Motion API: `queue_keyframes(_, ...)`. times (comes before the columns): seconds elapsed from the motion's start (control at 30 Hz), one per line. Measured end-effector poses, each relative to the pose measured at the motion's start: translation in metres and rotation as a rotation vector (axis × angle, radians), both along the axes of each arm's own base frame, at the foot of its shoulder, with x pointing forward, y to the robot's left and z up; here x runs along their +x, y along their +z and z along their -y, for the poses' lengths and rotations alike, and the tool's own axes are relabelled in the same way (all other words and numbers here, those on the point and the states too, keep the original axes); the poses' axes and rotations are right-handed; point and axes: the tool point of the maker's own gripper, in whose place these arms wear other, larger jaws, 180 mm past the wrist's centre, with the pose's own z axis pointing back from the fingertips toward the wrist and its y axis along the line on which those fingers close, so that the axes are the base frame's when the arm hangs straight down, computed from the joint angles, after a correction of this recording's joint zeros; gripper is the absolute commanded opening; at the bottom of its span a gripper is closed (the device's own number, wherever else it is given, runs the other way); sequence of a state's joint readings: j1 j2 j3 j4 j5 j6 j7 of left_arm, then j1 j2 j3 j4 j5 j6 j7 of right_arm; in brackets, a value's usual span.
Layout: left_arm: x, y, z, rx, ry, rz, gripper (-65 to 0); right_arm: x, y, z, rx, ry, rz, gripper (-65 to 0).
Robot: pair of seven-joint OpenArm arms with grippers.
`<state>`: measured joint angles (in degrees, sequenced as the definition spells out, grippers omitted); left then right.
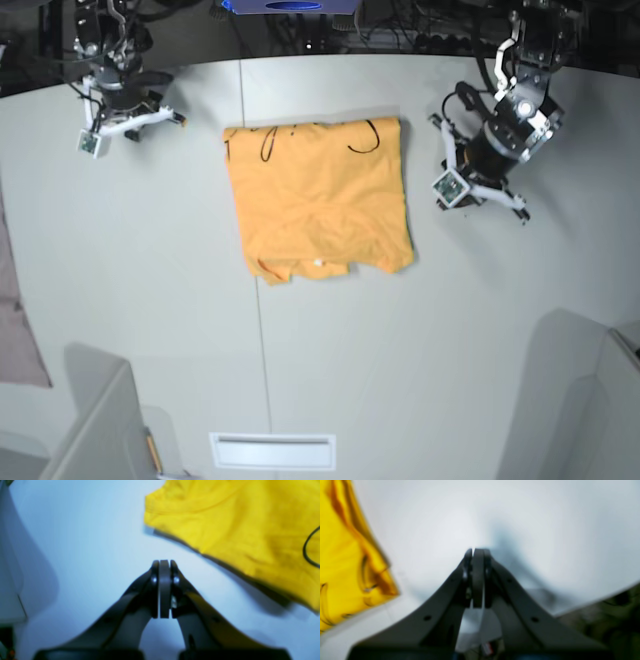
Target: Fold the T-shirt properly
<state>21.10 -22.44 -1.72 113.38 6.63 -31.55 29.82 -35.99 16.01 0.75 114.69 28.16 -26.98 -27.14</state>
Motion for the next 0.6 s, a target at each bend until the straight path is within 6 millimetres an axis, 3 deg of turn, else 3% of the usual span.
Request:
queue_keyframes(0.2,-0.071,-0.006,0.009,-0.292,-0.075,0.051,-65.0,-0.020,0.014,-0.005,-0.203,0.118,0.122,-65.0)
queue_keyframes(0.37,-0.119,-0.009,-0.001,-0.479,-0.050,0.088,-65.0,-0.045,0.033,-0.021,-0.357,0.264,0.236,-65.0)
queue_keyframes(0.6,-0.193,-0.018,-0.007,-0.659,0.012,0.035,-65.0,-0.102,0.027,-0.046,-0.318,0.351,0.155,-65.0)
